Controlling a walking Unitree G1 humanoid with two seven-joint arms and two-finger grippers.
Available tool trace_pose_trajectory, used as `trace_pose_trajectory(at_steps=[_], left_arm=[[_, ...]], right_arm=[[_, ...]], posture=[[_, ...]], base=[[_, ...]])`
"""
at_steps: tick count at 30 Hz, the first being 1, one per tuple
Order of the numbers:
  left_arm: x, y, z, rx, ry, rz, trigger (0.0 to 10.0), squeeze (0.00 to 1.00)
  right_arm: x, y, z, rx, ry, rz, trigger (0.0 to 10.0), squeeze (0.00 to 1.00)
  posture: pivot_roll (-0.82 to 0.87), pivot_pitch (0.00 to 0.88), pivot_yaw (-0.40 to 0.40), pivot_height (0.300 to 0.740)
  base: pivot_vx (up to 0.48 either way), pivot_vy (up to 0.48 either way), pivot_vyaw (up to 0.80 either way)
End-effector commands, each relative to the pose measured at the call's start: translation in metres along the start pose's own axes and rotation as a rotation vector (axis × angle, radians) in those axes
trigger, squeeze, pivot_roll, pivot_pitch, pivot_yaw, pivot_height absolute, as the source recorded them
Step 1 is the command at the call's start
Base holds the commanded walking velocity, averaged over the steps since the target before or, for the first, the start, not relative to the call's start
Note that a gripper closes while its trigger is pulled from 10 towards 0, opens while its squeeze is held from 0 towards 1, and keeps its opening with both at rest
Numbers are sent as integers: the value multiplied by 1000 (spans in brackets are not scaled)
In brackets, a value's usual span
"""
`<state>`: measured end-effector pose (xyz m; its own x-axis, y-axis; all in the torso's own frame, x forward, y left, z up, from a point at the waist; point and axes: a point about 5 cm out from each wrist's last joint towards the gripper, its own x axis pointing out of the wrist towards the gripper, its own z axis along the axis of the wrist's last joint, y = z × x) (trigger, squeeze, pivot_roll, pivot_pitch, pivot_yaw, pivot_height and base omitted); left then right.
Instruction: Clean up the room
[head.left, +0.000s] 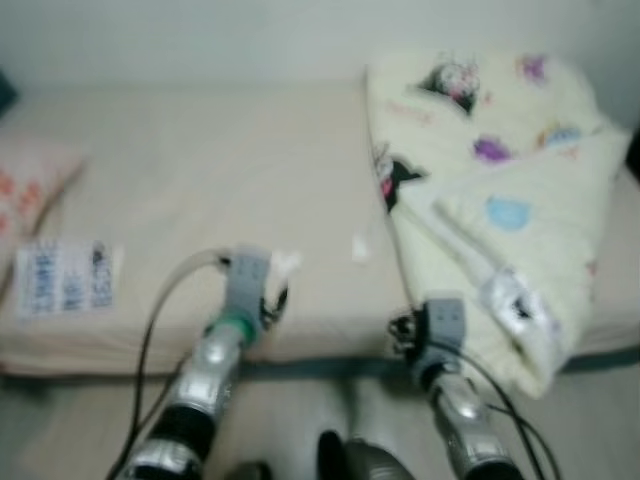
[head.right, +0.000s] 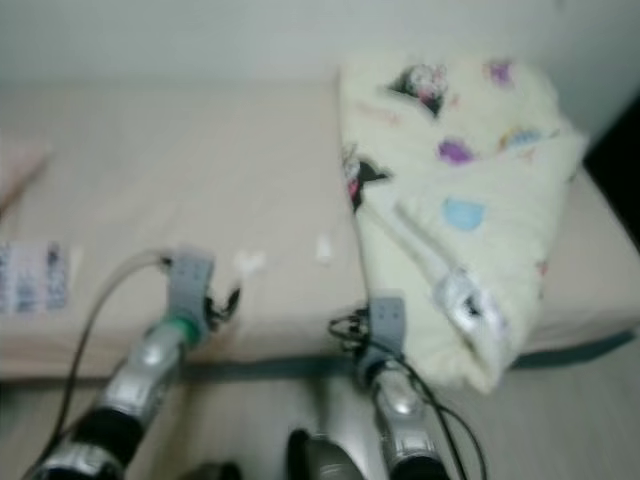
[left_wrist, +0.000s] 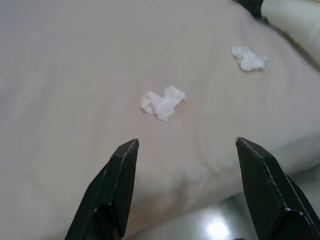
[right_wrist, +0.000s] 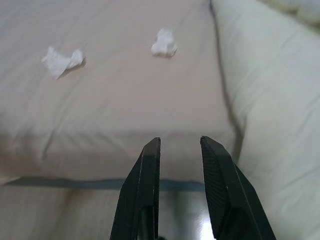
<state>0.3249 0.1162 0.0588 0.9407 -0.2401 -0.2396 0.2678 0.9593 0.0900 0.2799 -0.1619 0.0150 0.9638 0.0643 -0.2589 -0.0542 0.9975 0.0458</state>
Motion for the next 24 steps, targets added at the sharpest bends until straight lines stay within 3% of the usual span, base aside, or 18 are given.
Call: trace_pose_trajectory(at_steps=[1,7,13,24], left_arm=[[-1,4,-7,14,37,20,10000,0],[-1,5,-7,8,44,27,10000,0],[-4,4,-13,-10,64,12,10000,0],[-6,-1,-13,-6,40,-16,10000,0]], right_arm=[[-1,-1,-4,17,15,-9,10000,0],[1,0,-2,19,15,-8,10000,0],[3,0,1,44,9,-8,10000,0],[-1,-2,-5,64,16,-25,10000,0]], posture=[[-5,100,84,740],[0,100,83,740],[7,102,81,740],[11,108,83,740]], base=[[0,0,0],[0,0,0],[0,472,0],[0,0,0]])
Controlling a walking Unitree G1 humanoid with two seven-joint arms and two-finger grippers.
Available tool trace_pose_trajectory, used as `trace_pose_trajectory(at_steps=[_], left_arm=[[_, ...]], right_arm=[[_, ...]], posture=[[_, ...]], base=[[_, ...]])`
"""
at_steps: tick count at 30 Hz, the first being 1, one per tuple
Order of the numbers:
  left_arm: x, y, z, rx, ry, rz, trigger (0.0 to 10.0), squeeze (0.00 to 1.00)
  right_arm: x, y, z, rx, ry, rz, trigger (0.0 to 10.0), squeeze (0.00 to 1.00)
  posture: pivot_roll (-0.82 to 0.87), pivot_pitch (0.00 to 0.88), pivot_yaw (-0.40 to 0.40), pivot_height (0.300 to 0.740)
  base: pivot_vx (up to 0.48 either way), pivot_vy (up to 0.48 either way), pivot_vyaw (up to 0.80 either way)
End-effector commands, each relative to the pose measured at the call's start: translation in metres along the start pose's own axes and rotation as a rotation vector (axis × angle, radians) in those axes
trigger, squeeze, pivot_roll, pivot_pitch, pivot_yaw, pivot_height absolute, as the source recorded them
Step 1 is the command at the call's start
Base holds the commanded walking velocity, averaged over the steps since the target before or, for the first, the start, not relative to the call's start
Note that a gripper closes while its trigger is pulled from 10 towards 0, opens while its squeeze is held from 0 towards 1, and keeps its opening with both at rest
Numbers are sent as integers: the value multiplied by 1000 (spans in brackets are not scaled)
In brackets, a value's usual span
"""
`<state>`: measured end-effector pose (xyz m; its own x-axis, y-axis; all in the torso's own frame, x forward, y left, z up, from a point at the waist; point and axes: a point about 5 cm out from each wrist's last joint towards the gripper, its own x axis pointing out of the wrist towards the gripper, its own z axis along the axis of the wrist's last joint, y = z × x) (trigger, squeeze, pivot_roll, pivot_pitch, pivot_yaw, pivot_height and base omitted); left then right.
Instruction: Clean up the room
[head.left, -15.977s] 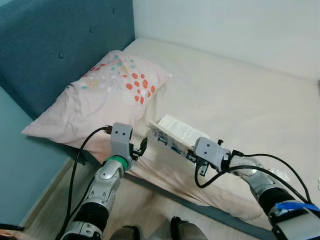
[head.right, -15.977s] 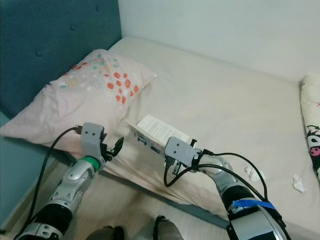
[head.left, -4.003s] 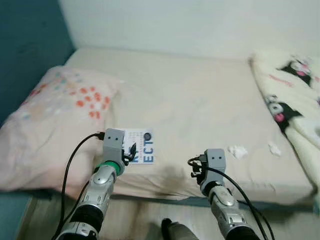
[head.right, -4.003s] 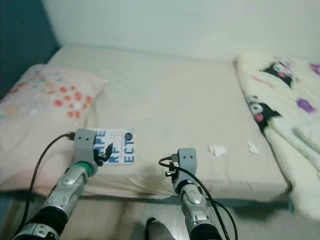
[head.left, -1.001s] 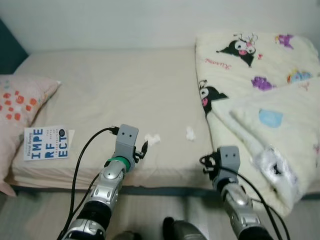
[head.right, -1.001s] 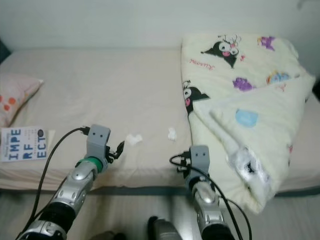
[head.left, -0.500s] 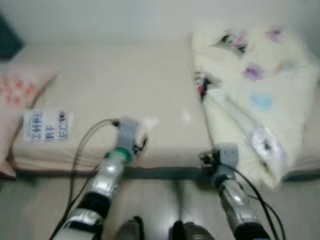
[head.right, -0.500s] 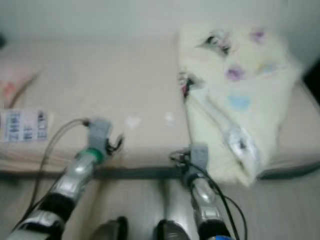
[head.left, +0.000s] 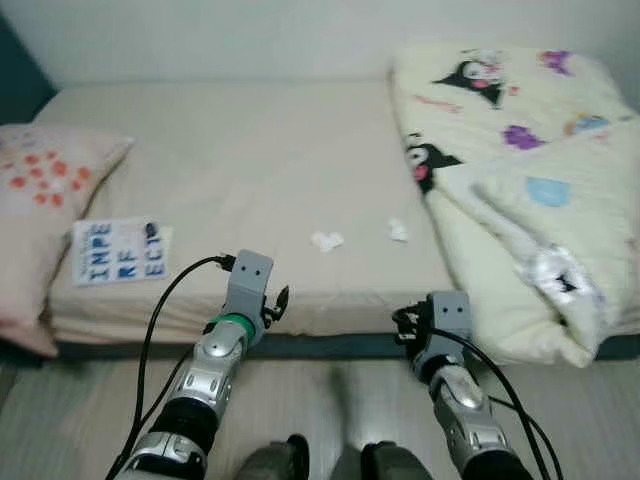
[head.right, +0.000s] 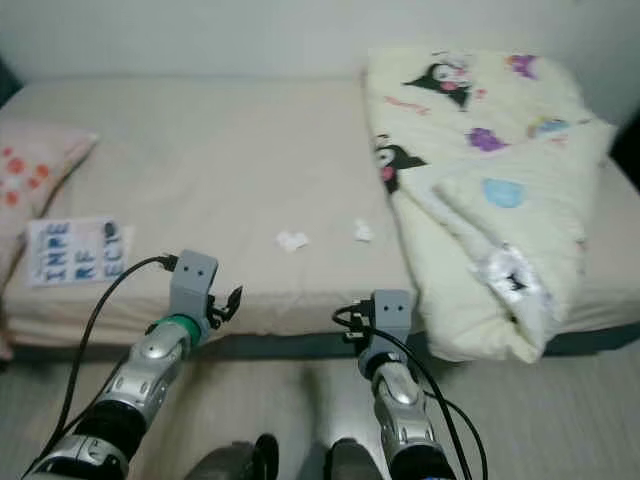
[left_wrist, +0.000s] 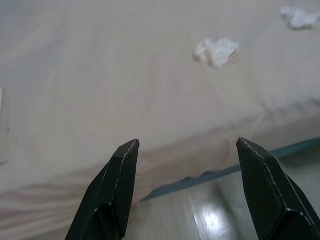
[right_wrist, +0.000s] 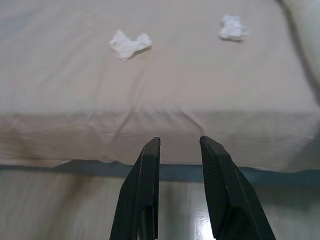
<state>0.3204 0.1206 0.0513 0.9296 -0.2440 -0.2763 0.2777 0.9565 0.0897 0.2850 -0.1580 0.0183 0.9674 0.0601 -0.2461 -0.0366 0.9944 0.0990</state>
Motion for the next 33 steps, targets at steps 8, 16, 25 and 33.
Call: trace_pose_trajectory(at_steps=[8,16,25,33], left_arm=[[-7,7,-9,-102,-12,57,10000,0],[-7,24,-11,-158,-13,157,10000,0],[-5,24,-4,-160,-62,163,10000,0],[-3,21,-2,-128,-73,142,10000,0]], right_arm=[[-6,-9,-4,-50,-26,-47,10000,0],[-3,-13,0,-54,-34,-55,10000,0],[3,-12,9,-50,-76,-66,10000,0],[7,-7,13,-24,-89,-56,10000,0]], posture=[[13,89,70,740],[4,58,51,740],[6,28,37,740],[12,21,30,740]], base=[[0,0,0],[0,0,0],[0,0,0],[0,0,0]])
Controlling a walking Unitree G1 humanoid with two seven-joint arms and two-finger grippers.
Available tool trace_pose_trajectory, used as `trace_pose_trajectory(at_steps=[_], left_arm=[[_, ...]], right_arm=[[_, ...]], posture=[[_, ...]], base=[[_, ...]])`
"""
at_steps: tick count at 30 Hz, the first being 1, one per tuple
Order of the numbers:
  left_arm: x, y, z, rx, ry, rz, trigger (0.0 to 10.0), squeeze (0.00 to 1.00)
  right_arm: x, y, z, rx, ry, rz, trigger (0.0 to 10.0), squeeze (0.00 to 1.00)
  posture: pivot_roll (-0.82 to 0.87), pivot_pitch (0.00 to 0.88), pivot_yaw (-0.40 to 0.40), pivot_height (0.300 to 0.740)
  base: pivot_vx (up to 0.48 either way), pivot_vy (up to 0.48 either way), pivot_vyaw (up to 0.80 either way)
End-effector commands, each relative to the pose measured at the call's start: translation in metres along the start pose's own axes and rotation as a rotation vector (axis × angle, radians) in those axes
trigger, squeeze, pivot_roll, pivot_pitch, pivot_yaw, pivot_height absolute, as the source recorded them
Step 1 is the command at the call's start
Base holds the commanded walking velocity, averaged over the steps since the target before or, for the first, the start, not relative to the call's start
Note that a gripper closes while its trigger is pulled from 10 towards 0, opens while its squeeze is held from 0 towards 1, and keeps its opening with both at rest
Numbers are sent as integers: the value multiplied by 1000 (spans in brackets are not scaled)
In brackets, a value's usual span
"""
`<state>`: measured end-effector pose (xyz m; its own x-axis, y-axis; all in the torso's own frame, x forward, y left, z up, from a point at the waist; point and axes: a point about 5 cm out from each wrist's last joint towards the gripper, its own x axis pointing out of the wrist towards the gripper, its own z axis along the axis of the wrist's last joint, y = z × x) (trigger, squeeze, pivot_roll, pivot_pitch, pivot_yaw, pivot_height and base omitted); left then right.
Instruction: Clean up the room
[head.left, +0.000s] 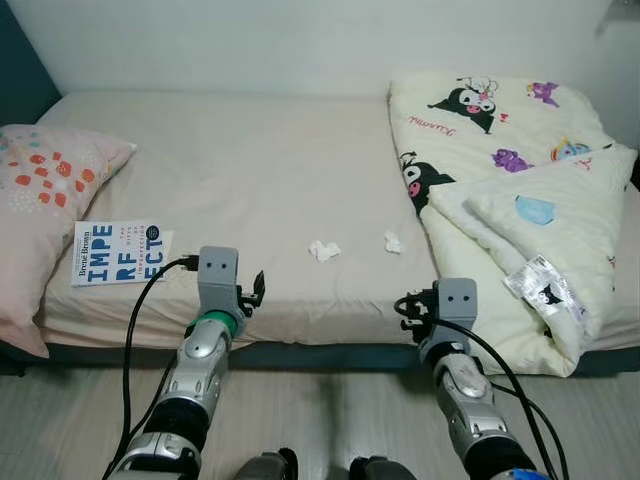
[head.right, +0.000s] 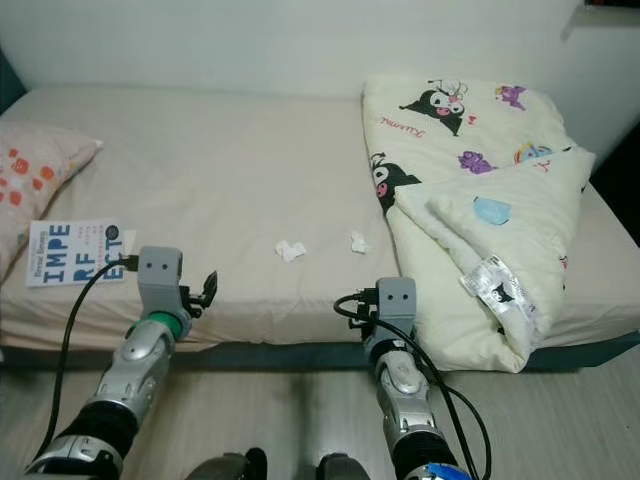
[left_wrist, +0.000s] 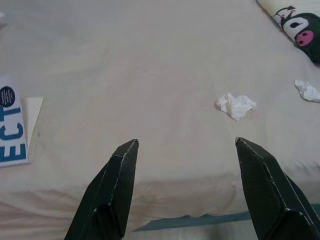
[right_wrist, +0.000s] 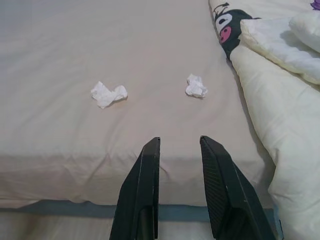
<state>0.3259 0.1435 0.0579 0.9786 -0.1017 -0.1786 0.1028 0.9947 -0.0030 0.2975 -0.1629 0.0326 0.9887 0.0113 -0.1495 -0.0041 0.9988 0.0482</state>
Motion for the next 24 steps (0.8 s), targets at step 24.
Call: trace_pose_trajectory(at_steps=[24], left_arm=[[1,-8,-5,20,13,-45,10000,0]], right_arm=[[-4,0,-9,27,28,7,10000,0]], posture=[[-3,35,51,740]], base=[[0,0,0]])
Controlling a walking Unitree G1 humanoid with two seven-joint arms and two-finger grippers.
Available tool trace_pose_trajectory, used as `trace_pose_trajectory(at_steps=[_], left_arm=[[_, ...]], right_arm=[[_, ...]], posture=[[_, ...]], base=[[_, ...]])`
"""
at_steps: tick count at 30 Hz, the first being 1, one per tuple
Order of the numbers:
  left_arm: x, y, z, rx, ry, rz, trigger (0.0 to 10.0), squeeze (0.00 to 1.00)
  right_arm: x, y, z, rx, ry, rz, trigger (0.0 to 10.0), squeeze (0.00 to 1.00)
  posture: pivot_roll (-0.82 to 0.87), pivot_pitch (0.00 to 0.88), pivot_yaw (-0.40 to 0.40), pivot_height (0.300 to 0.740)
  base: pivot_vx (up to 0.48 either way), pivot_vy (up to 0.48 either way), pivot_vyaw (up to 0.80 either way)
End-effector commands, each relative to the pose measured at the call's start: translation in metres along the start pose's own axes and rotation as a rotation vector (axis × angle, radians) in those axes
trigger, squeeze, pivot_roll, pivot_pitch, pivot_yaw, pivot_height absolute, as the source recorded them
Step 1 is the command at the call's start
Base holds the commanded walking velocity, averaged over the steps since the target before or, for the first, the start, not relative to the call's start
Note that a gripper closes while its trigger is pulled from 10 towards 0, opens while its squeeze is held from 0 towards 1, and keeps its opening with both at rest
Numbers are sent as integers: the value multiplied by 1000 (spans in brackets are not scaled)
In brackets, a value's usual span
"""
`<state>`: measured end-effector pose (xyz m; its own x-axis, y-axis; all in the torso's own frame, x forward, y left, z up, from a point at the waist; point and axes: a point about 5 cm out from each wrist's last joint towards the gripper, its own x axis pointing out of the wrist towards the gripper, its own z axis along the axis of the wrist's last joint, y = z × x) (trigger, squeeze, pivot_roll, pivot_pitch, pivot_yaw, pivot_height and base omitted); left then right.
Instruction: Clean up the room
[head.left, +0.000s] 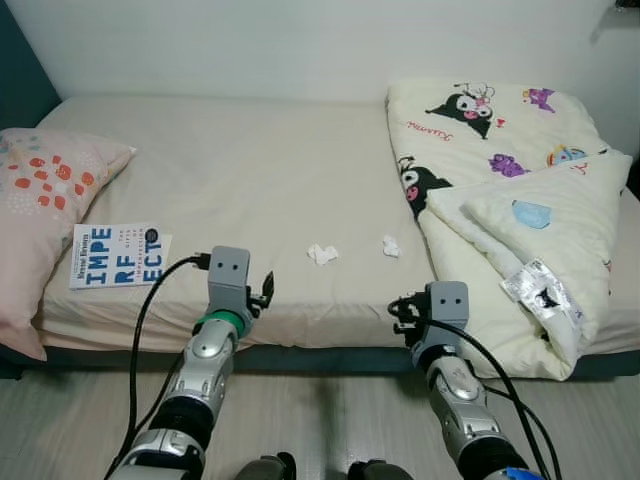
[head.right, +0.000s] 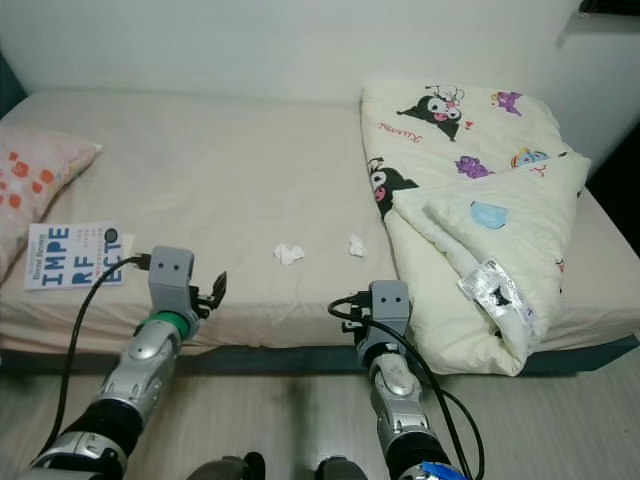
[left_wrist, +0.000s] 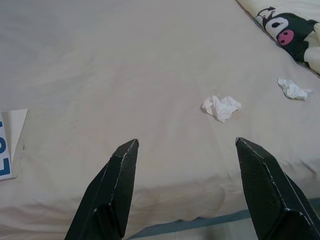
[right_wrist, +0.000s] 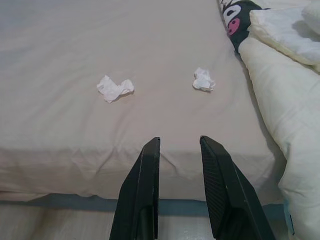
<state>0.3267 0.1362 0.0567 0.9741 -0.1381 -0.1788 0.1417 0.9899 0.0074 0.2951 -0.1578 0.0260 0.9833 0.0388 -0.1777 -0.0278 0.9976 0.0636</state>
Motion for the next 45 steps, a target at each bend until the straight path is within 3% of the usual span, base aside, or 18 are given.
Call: trace_pose_trajectory(at_steps=[1,7,12,32,39,45], left_arm=[[-1,0,-4,13,15,-5,10000,0],[1,3,-3,16,19,9,10000,0],[0,6,-3,10,10,23,10000,0],[0,-3,-1,-1,-24,3,10000,0],[-1,-3,1,-10,-37,2,10000,0],[1,-4,3,-13,-43,1,10000,0]], right_arm=[[-3,-5,-1,23,-13,-24,10000,0],[-3,-4,5,24,-61,-21,10000,0],[-2,-3,21,-15,-180,-16,10000,0],[-4,-3,10,-26,-108,23,10000,0],[-3,0,11,-78,-100,59,10000,0],[-5,-3,8,-28,-86,41,10000,0]], posture=[[-10,25,49,740],[-4,17,44,740],[-10,4,44,740],[-23,16,37,740],[-26,20,34,740],[-23,24,30,740]], base=[[0,0,0],[0,0,0],[0,0,0],[0,0,0],[364,0,457],[437,0,400]])
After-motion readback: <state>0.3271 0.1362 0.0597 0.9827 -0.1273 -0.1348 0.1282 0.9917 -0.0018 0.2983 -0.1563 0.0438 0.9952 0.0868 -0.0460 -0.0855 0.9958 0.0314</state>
